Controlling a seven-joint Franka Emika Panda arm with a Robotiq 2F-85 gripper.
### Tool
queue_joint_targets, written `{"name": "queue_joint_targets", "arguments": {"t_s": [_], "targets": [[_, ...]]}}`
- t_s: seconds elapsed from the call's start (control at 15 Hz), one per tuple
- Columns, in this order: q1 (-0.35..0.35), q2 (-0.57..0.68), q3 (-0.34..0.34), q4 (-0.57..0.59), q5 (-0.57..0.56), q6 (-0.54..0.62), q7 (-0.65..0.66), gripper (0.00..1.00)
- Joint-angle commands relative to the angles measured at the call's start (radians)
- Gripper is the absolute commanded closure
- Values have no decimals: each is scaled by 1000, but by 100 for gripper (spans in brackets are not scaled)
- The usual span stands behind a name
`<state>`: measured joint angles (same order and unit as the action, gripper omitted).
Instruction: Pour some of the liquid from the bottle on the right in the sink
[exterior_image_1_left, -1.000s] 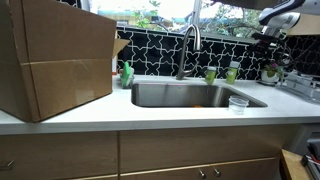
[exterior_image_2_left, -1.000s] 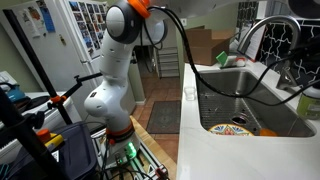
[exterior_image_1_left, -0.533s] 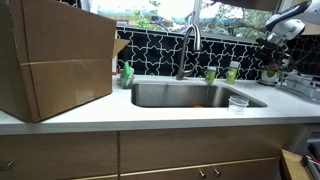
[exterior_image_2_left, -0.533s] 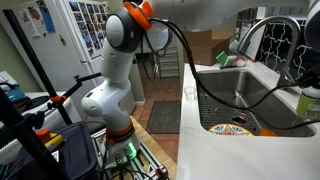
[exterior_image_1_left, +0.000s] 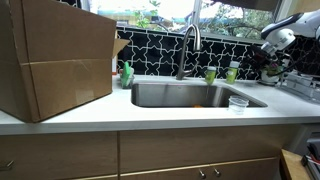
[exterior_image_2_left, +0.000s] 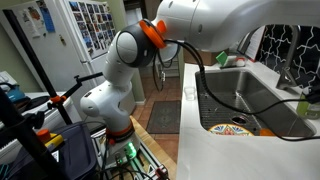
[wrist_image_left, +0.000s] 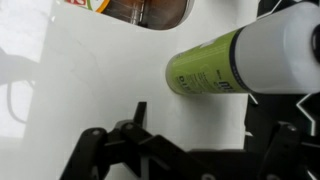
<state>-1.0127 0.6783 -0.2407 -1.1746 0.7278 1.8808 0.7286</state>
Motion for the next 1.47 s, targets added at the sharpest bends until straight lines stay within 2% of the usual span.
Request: {"name": "queue_joint_targets", "arguments": {"t_s": [0.0,0.53,1.0,1.4], "targets": [[-30,90,37,103,57,-45,111,0],[-87,185,91,202,145,-104,247,0],[-140,274,143,303,241,-217,386,0],[-138,358,154,405,234,-265,483,0]]}}
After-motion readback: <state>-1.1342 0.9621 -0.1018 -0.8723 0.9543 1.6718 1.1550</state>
